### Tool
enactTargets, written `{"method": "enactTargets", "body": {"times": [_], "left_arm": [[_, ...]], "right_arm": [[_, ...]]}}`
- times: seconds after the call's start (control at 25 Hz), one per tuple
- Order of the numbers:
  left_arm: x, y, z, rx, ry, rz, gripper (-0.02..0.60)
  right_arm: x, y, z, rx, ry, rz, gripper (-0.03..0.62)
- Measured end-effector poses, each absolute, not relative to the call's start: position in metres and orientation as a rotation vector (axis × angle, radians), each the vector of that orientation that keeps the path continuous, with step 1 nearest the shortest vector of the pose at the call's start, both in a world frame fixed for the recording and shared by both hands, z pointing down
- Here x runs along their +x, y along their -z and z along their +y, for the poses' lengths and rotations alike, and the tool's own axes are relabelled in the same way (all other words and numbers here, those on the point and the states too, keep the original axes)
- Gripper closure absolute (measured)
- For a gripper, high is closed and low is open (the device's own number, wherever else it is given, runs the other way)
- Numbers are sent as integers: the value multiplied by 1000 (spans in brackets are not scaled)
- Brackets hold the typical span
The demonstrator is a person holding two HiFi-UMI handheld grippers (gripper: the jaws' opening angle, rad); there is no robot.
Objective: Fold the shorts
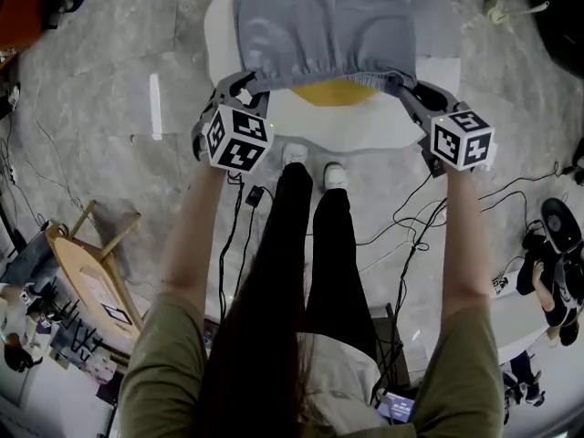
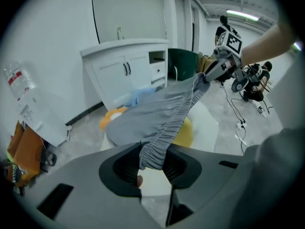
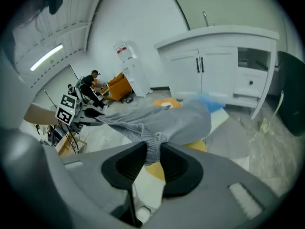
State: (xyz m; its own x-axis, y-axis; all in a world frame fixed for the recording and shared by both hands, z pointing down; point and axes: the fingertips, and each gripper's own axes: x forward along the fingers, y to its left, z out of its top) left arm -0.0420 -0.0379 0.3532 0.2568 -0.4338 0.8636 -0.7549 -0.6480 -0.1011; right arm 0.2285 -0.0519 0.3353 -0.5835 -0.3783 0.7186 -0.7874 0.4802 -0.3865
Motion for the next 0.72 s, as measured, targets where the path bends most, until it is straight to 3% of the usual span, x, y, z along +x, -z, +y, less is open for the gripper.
{"method": "enactTargets", "body": {"times": [0.32, 0.64, 0.72], "left_arm": [[-46, -524, 123, 1810, -1438, -1001, 466], [-43, -585, 172, 1717, -1564, -937, 454], [-52, -598, 177, 1664, -1579, -924, 414]], "right_arm": [[223, -519, 116, 847, -1150, -1875, 494], [224, -573, 162, 813, -1070, -1760, 494], [225, -583, 165, 766, -1036, -1725, 494]]}}
